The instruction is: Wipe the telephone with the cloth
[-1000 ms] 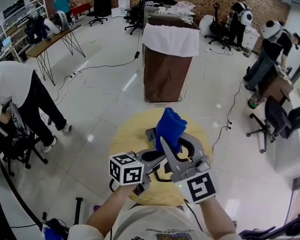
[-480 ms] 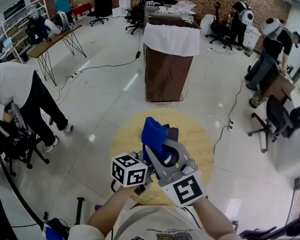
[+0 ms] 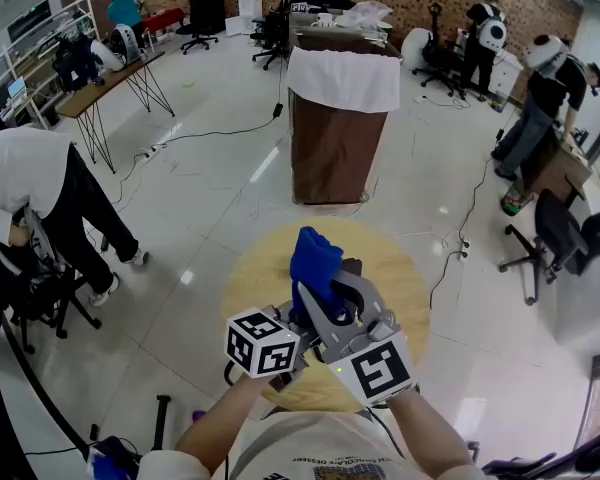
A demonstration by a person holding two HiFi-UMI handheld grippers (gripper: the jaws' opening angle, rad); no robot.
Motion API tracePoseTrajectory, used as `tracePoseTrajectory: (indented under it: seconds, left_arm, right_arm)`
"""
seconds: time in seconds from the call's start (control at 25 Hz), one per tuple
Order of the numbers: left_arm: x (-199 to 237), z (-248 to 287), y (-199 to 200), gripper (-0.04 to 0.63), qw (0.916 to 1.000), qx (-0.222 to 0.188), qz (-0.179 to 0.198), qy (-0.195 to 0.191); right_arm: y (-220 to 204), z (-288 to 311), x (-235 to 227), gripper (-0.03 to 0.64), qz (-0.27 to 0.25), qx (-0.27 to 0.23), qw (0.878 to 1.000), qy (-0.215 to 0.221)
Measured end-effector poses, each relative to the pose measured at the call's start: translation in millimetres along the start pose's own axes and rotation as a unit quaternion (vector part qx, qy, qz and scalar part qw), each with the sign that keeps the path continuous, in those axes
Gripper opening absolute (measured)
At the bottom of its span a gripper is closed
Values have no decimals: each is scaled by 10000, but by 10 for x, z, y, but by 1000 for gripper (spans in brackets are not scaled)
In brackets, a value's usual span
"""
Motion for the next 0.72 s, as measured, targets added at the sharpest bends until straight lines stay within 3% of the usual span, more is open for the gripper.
tracePoseTrajectory:
  seconds: [0.72]
  left_arm:
    - [-36, 33, -54, 60, 9999, 93, 40, -54]
  right_arm:
    - [285, 81, -270, 61, -330, -305, 9988, -215]
Point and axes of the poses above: the fingertips, and each gripper's own axes: z forward along the fingers, x to its left, y out of its top, the point moved 8 cm from there along -z, backward along the fingers, and after that the axes turned 3 degrees about z, right-handed, at the moved point
